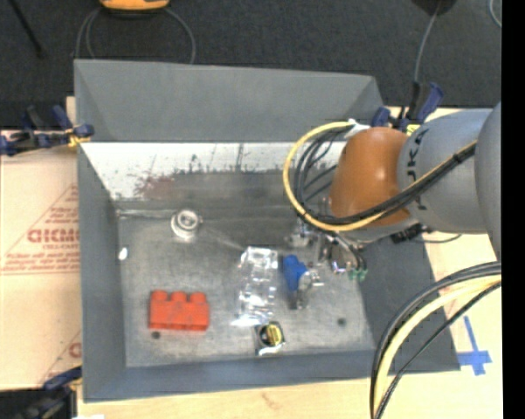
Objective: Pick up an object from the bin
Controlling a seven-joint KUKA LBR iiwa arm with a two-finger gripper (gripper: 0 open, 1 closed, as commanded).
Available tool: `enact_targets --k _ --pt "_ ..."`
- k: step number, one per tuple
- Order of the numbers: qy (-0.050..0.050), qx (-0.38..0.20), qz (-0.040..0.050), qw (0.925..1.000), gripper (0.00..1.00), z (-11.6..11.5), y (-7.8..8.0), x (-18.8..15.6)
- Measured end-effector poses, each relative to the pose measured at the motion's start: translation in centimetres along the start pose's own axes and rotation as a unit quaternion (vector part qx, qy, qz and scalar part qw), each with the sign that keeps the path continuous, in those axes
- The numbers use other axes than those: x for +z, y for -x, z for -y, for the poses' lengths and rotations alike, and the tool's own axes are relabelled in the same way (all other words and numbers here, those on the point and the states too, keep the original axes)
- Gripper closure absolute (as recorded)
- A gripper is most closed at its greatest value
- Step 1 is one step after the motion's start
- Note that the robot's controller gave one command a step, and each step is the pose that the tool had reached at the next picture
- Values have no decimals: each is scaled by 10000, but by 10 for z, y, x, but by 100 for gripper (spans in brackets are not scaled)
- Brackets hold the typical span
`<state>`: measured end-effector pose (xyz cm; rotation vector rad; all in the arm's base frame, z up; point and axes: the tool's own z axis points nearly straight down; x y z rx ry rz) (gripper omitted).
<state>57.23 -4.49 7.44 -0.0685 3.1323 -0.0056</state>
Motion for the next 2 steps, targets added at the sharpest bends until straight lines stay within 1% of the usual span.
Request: enact_targets --k 1,2 --pt "0 3 58 10000 100 1 3 -3" --pt "6 -1397 17 9902 100 7 -17 -178"
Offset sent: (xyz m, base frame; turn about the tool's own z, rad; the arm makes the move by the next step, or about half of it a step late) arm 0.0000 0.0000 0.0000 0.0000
